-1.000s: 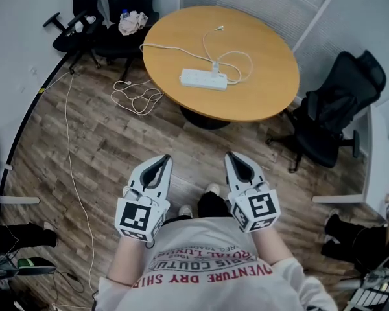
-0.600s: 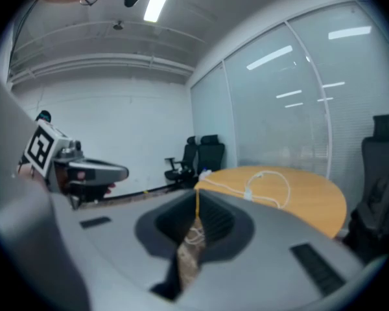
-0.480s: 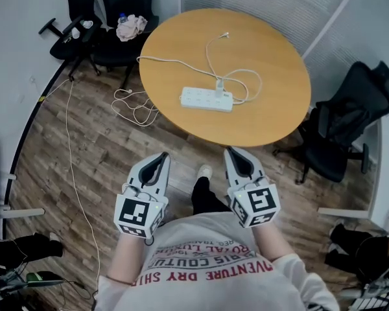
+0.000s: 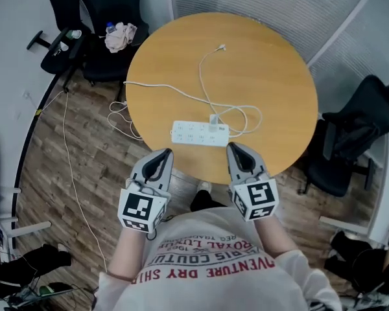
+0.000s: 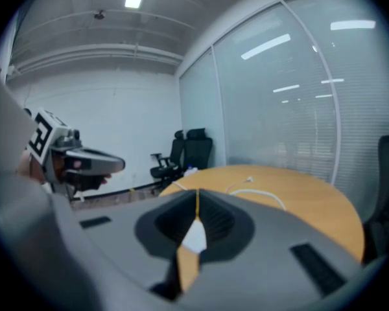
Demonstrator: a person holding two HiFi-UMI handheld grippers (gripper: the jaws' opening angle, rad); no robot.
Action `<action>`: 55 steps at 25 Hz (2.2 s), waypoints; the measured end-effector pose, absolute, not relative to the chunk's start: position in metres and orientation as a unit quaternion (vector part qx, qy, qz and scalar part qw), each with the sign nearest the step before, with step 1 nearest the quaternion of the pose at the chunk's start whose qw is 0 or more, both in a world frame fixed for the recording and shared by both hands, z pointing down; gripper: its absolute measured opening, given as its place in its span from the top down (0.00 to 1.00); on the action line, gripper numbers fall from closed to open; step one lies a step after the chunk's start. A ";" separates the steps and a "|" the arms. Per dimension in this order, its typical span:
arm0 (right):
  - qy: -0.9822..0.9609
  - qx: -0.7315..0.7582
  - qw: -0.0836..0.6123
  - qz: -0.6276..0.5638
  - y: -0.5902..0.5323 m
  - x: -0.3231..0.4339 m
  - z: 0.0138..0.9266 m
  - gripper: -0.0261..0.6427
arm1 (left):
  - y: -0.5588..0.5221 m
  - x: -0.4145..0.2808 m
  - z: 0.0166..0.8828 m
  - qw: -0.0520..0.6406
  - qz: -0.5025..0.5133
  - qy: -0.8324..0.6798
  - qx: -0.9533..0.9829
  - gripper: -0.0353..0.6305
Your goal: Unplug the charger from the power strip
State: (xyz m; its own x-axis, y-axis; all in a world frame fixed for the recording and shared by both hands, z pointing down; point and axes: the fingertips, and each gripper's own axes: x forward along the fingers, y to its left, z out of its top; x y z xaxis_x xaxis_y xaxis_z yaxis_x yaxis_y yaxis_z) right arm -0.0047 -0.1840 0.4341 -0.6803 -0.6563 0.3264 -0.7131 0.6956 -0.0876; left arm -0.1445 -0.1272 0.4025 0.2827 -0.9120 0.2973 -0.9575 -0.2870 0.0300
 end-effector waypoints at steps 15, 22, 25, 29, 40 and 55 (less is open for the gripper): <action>-0.886 0.386 0.212 0.144 -0.248 -0.011 0.525 0.92 | -0.223 -0.136 0.505 0.165 0.158 -0.493 0.839 0.89; -0.859 0.410 0.251 0.178 -0.241 -0.018 0.568 0.92 | -0.229 -0.122 0.571 0.179 0.220 -0.389 0.876 0.90; -0.842 0.421 0.274 0.195 -0.239 -0.019 0.590 0.92 | -0.227 -0.110 0.598 0.180 0.262 -0.339 0.885 0.90; -0.822 0.433 0.299 0.217 -0.233 -0.023 0.611 0.92 | -0.231 -0.108 0.633 0.193 0.321 -0.308 0.875 0.90; -0.789 0.434 0.347 0.262 -0.240 -0.048 0.634 0.69 | -0.235 -0.104 0.652 0.212 0.355 -0.267 0.871 0.90; -0.720 0.481 0.392 0.312 -0.258 -0.050 0.650 0.71 | -0.237 -0.100 0.650 0.226 0.341 -0.261 0.874 0.90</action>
